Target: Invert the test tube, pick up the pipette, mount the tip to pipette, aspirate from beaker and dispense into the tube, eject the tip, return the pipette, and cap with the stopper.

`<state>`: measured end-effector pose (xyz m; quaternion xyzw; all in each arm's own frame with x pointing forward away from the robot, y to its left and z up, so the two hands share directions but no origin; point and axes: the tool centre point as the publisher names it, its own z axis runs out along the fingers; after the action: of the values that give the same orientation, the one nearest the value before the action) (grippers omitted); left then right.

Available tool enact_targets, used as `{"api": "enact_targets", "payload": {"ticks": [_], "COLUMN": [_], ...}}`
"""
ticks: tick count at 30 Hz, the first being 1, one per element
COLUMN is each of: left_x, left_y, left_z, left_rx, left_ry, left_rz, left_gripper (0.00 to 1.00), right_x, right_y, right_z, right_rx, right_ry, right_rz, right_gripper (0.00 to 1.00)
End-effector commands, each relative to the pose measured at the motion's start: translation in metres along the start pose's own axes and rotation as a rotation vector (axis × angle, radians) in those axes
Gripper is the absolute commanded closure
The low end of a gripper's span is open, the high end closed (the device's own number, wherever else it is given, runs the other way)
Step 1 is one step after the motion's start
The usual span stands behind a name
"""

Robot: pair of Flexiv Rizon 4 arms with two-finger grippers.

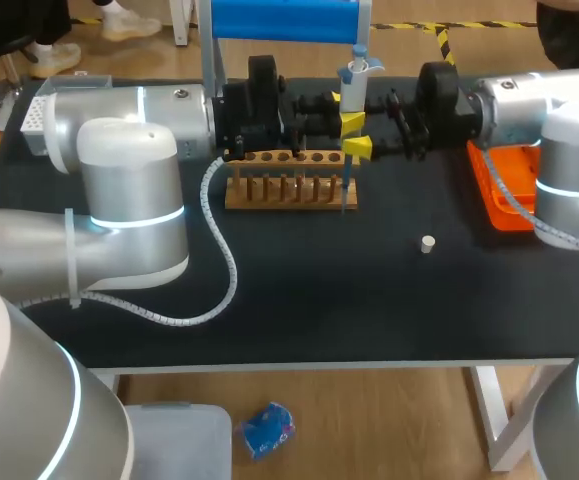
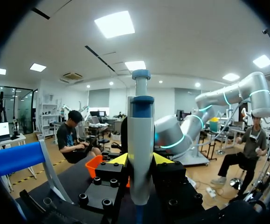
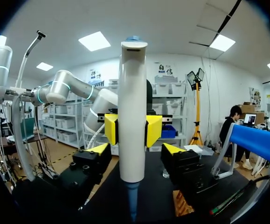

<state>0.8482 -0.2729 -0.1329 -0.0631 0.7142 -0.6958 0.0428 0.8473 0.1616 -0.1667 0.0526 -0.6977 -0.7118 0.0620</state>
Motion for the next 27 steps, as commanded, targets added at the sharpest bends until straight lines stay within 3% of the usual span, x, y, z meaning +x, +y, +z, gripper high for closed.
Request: {"api": "enact_targets", "payload": {"ticks": [1,9,12,16,24,25,26,27], "left_x": [0.0005,0.0005,0.0005,0.0005,0.0009,0.0011,0.0012,0.0011], "left_y": [0.0006,0.0006,0.0006,0.0006,0.0,-0.0011,-0.002,-0.003], "left_z": [0.002,0.002,0.002,0.002,0.0018,0.0015,0.0013,0.0009], "left_rx": [0.004,0.004,0.004,0.004,0.012,0.025,0.027,0.022], "left_ry": [-0.006,-0.006,-0.006,-0.006,-0.008,-0.009,-0.007,-0.009], "left_rz": [0.001,0.001,0.001,0.001,0.004,0.004,0.004,0.011], "left_gripper": [1.0,1.0,1.0,1.0,1.0,0.58,0.0,0.0], "right_x": [-0.002,-0.002,-0.0019,-0.0018,-0.0017,-0.0017,-0.0017,-0.0018], "right_y": [0.0006,0.0001,-0.0008,-0.0016,-0.0018,-0.0018,-0.0019,-0.0019], "right_z": [0.0006,0.003,0.0034,0.0037,0.0033,0.0032,0.0031,0.0029], "right_rx": [0.001,0.002,0.003,0.004,0.006,0.007,0.007,0.007], "right_ry": [0.006,0.015,0.018,0.019,0.018,0.018,0.018,0.017], "right_rz": [0.0,0.004,0.009,0.012,0.012,0.013,0.013,0.013], "right_gripper": [0.48,0.59,0.72,1.0,1.0,1.0,1.0,1.0]}}
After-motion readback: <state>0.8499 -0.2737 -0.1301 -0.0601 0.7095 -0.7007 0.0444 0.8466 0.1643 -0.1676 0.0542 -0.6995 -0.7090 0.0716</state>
